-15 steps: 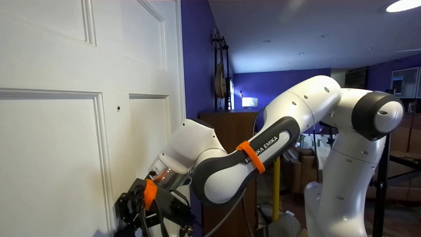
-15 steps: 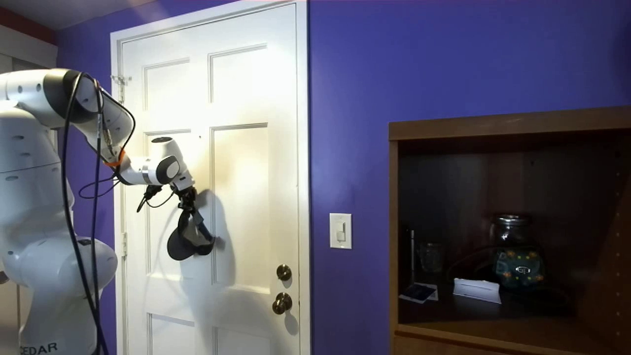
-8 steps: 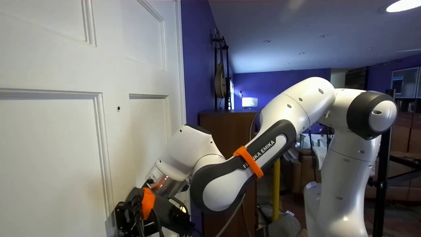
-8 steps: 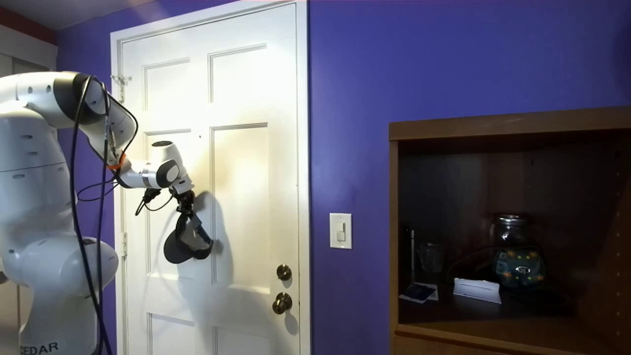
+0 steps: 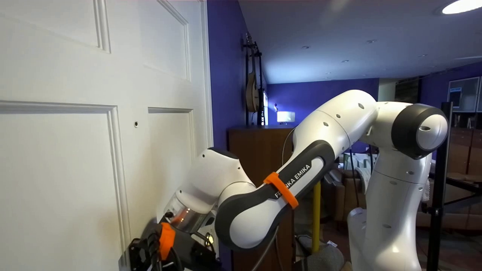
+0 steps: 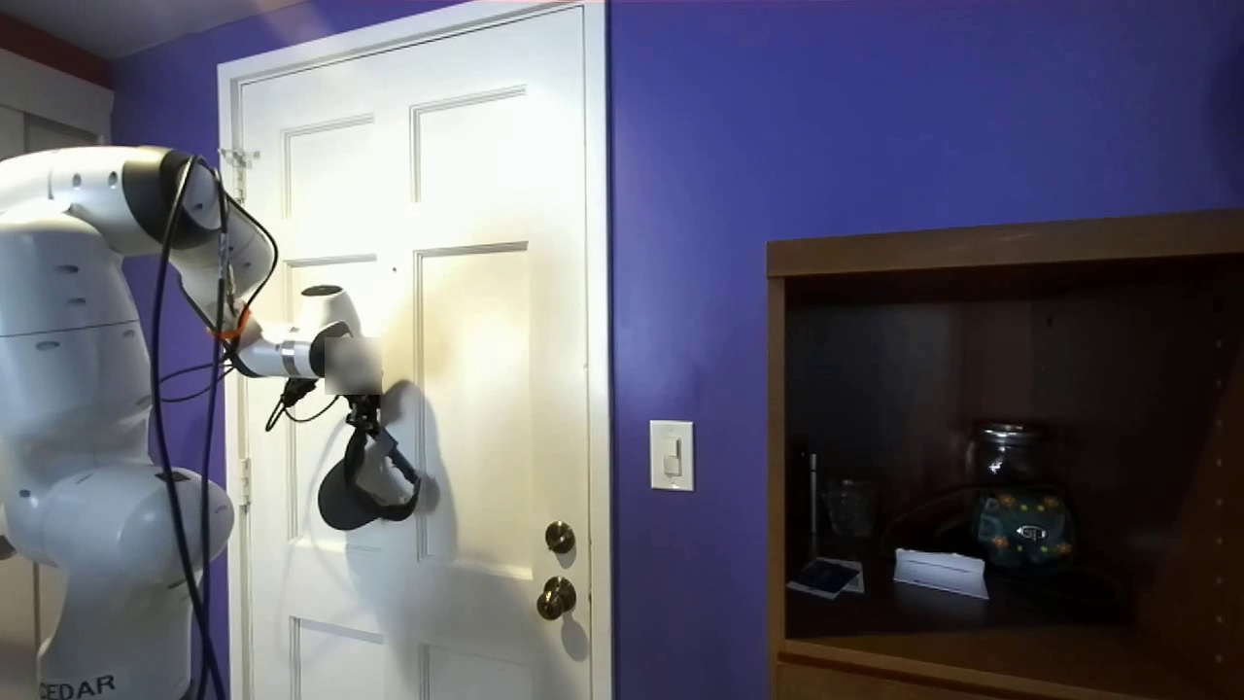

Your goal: Pick up the black tennis hat and hang it on the hanger on the door

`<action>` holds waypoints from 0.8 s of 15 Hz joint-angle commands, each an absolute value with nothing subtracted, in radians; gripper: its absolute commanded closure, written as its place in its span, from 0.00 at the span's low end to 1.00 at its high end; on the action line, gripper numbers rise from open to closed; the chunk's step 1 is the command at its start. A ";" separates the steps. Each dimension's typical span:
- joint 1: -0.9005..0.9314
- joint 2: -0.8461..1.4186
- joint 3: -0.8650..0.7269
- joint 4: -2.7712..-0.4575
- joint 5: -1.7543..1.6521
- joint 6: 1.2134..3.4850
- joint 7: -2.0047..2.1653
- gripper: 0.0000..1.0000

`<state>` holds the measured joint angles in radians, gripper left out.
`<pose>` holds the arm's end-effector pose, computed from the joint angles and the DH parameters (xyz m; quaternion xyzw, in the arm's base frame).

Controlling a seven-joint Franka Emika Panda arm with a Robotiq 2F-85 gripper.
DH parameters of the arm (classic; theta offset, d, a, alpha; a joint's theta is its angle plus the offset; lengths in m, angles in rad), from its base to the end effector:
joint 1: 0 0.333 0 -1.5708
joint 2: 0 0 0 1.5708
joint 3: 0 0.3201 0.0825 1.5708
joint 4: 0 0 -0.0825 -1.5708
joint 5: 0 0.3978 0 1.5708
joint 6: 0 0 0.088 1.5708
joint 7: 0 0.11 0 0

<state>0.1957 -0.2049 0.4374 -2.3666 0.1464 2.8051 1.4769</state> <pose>0.4277 0.3142 0.4646 -0.8466 0.4335 -0.1505 0.2695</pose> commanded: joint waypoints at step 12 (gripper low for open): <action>0.255 -0.164 0.392 -2.351 0.184 2.799 1.387 0.00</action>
<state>0.2176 -0.1611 0.4298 -2.3774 0.1503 2.8156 1.4507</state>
